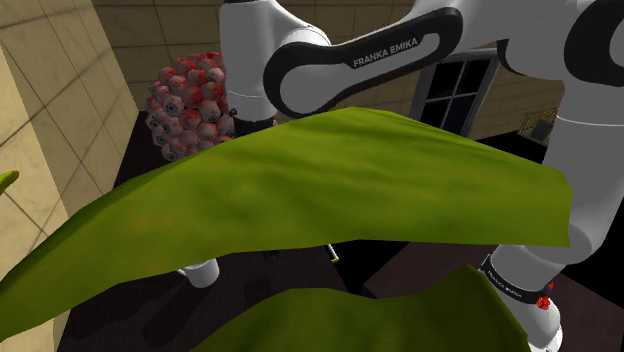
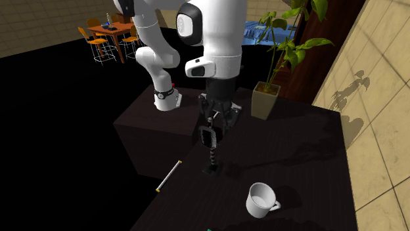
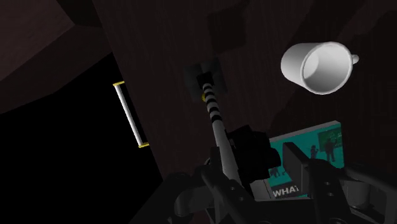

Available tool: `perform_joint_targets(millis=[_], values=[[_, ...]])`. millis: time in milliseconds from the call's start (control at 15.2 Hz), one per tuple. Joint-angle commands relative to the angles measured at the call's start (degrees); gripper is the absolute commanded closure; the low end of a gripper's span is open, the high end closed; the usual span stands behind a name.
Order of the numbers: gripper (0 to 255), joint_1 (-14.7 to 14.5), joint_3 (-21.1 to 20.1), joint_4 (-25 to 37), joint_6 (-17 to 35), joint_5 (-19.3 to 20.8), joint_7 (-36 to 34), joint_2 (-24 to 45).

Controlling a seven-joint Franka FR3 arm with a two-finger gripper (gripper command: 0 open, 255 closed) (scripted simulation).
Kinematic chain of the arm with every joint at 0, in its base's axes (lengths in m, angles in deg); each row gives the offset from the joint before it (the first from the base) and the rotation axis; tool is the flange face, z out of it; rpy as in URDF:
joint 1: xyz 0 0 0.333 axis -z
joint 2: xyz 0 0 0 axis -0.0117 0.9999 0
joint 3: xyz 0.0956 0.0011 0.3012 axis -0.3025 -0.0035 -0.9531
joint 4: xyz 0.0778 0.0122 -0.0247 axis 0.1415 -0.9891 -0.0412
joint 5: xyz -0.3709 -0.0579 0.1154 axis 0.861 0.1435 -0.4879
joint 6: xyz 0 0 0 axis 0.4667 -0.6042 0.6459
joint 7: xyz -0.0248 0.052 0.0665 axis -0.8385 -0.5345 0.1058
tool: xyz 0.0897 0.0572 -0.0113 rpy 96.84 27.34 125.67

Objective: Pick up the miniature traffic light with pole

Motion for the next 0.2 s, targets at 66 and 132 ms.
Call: perform_joint_targets(millis=[66, 132], values=[[255, -0.05, -0.17, 1.52, -1.71, -0.39, 0.35, -0.31], [255, -0.05, -0.17, 1.53, -1.71, -0.39, 0.34, -0.30]])
